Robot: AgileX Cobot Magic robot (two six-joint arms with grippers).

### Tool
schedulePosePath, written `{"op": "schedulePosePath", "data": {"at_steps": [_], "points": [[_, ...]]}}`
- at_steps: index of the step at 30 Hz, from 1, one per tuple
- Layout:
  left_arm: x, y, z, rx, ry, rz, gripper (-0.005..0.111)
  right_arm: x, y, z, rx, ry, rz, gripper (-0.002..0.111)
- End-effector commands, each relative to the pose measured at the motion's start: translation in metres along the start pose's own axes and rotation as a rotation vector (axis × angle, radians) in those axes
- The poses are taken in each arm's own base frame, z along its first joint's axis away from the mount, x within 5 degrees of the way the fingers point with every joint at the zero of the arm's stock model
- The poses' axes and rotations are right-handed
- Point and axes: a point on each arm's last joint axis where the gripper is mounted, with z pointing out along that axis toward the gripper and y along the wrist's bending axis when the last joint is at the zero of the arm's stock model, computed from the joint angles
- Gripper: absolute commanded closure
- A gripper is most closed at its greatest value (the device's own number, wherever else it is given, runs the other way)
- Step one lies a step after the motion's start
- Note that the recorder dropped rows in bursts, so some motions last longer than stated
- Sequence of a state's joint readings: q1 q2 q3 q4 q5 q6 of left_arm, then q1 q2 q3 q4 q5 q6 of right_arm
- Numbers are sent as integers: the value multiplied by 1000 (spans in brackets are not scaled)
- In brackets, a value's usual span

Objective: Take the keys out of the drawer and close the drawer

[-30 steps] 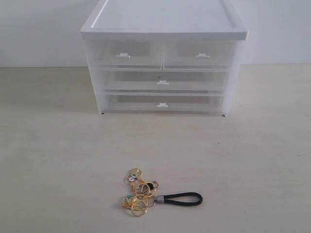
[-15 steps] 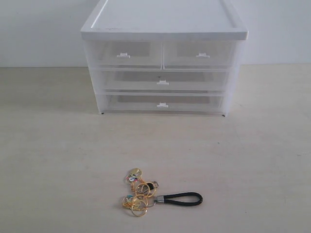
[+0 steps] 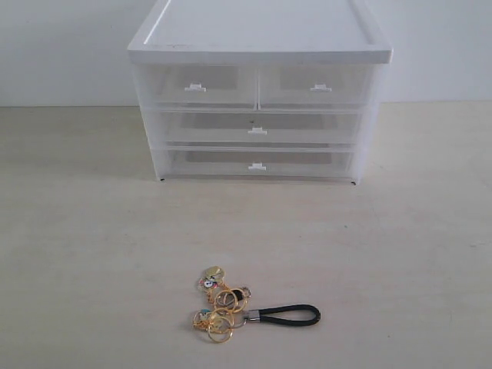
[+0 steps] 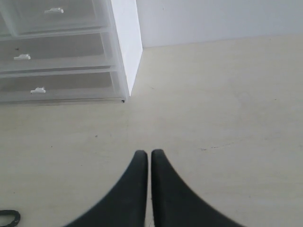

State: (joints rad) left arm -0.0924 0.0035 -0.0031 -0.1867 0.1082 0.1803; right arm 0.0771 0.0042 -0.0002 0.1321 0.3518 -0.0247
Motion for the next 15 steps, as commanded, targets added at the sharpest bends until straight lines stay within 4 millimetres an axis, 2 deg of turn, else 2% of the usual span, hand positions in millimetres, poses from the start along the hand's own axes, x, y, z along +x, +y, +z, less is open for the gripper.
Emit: {"op": "schedulePosePath", "data": {"at_steps": [1, 5, 8, 15], "points": [[3, 0, 0, 0, 23, -130, 103, 0, 0, 0, 7, -8, -6, 109], [9, -1, -1, 8, 95, -136, 103, 0, 0, 0, 7, -8, -6, 109], [18, -3, -2, 26, 189, -51, 103, 0, 0, 0, 7, -8, -6, 109], [18, -3, -2, 32, 188, 15, 103, 0, 0, 0, 7, -8, -6, 109]]}}
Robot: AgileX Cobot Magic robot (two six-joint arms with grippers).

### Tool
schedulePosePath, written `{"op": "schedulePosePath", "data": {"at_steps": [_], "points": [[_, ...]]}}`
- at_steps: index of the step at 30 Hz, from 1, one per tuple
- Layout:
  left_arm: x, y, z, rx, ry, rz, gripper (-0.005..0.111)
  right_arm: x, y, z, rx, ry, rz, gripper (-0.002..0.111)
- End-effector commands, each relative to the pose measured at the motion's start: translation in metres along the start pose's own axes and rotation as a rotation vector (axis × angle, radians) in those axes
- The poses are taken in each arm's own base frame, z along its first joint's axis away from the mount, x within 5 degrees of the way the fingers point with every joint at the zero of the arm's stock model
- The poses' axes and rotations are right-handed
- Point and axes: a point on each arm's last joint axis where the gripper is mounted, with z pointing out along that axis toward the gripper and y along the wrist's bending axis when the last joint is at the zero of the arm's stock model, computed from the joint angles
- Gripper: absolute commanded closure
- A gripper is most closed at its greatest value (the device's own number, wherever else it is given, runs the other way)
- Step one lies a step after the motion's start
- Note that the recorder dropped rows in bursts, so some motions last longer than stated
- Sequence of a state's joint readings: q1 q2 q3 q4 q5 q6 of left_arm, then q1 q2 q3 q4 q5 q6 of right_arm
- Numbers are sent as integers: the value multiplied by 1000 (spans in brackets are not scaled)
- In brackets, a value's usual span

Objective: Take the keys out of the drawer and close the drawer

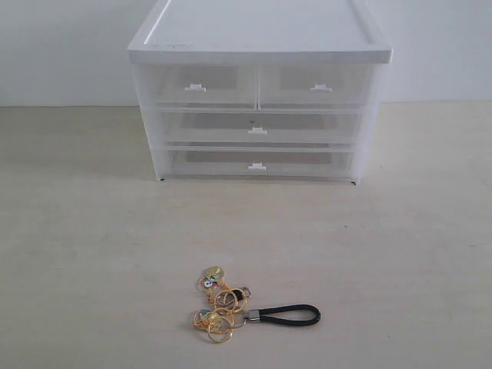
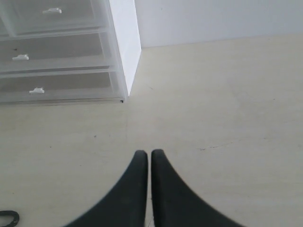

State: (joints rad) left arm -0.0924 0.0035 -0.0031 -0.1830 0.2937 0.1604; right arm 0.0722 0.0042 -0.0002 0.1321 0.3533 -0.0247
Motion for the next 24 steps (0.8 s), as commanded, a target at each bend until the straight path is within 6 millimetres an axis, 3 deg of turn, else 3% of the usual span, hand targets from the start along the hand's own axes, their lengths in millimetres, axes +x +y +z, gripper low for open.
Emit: {"op": "schedulePosePath", "data": {"at_steps": [1, 10, 17, 24], "points": [[1, 0, 0, -2, 6, 31, 103, -1, 0, 0, 3, -9, -7, 109], [1, 2, 0, -33, 2, -161, 103, -1, 0, 0, 3, -9, -4, 109], [1, 2, 0, -33, 2, -161, 103, -1, 0, 0, 3, -9, -2, 109], [1, 5, 0, -73, 4, -31, 103, -1, 0, 0, 3, -9, -2, 109]]}}
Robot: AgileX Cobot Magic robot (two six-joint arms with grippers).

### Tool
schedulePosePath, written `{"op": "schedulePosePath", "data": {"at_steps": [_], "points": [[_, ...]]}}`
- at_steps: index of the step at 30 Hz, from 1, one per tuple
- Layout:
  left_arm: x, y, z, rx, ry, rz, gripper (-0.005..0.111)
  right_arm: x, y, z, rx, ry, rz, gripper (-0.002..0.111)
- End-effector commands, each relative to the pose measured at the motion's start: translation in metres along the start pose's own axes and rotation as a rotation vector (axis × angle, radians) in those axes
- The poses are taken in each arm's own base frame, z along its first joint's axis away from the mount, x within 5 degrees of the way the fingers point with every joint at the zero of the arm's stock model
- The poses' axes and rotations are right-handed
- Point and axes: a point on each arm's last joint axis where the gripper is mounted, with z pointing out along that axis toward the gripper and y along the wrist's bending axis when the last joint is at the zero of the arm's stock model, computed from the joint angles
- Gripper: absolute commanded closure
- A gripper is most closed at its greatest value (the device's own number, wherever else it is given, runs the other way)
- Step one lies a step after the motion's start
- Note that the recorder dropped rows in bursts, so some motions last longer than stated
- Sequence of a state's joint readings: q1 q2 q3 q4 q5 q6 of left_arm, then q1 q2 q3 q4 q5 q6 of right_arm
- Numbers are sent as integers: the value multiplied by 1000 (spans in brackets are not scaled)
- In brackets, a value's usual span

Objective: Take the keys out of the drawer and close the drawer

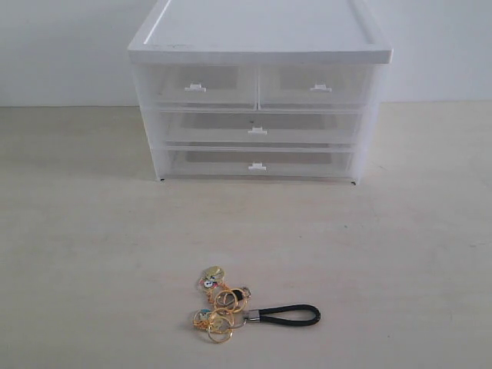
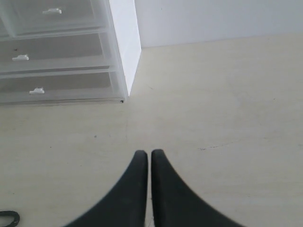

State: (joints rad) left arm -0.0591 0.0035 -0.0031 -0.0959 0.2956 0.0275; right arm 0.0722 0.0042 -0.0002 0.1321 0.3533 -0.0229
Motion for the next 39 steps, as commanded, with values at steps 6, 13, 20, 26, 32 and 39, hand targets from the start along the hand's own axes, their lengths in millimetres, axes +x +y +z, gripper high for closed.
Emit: {"op": "schedulePosePath", "data": {"at_steps": [6, 13, 20, 26, 32, 39], "points": [[1, 1, 0, -15, 0, 26, 103, -1, 0, 0, 3, -9, -4, 109], [1, 1, 0, -15, 0, 26, 103, -1, 0, 0, 3, -9, -4, 109], [1, 1, 0, -15, 0, 26, 103, -1, 0, 0, 3, -9, -4, 109], [1, 2, 0, -35, -1, 21, 103, -1, 0, 0, 3, -9, -4, 109], [1, 3, 0, -53, -2, 18, 103, -1, 0, 0, 3, -9, -4, 109], [1, 3, 0, -53, -2, 18, 103, -1, 0, 0, 3, -9, -4, 109]]}}
